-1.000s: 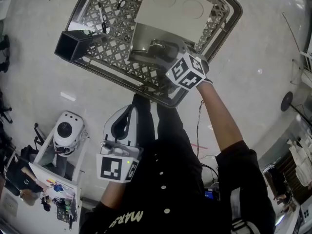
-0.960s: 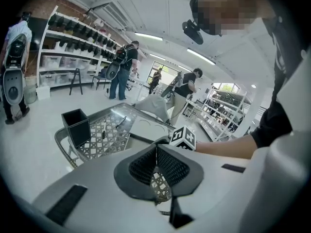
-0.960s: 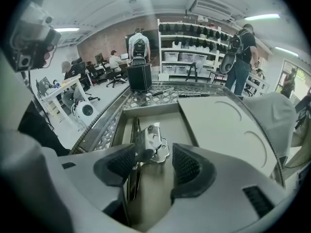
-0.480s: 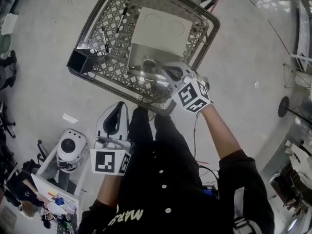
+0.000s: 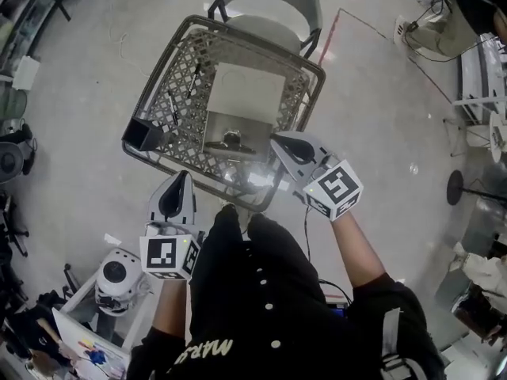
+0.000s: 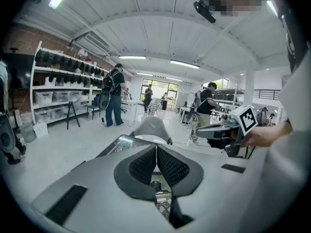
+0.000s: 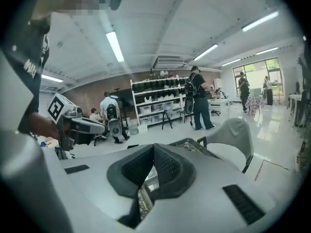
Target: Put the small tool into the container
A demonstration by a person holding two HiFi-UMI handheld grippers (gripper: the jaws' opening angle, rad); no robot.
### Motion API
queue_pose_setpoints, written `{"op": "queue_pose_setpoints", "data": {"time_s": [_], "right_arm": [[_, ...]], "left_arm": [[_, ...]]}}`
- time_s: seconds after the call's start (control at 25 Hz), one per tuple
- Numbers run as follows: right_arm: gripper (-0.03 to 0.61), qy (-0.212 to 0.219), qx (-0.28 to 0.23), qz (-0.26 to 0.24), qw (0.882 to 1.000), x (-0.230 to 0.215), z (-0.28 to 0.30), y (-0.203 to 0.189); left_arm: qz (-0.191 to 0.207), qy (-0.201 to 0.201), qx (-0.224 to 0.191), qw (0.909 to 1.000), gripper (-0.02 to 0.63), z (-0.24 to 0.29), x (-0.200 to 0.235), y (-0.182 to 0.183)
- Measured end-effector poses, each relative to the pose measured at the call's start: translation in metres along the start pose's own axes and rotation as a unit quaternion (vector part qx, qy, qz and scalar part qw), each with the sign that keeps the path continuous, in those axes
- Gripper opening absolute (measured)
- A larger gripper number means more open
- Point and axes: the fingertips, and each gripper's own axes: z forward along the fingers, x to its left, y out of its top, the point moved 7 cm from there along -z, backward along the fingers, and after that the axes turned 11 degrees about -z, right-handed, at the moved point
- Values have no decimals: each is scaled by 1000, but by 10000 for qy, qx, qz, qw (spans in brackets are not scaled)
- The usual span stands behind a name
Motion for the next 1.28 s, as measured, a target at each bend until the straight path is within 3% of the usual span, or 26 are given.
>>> {"op": "queue_pose_setpoints", "data": {"time_s": [0.28, 0.64, 1.0, 1.28], "right_arm": [[14, -1027, -607, 42, 9929, -18, -64, 47], [12, -2110, -1412, 143, 9671, -23, -124, 85], [12, -2878, -2145, 8, 9334, -24, -166, 104], [12, -3249, -2191, -78, 9200, -28, -173, 101]], "left_arm": [[384, -140, -488, 9980, 29, -8, -12, 38], [783, -240, -1147, 9900, 29, -18, -16, 80], [1023, -317, -1822, 9774, 29, -36, -27, 114], [1099, -188, -2079, 9718, 29, -38, -25, 121]]}}
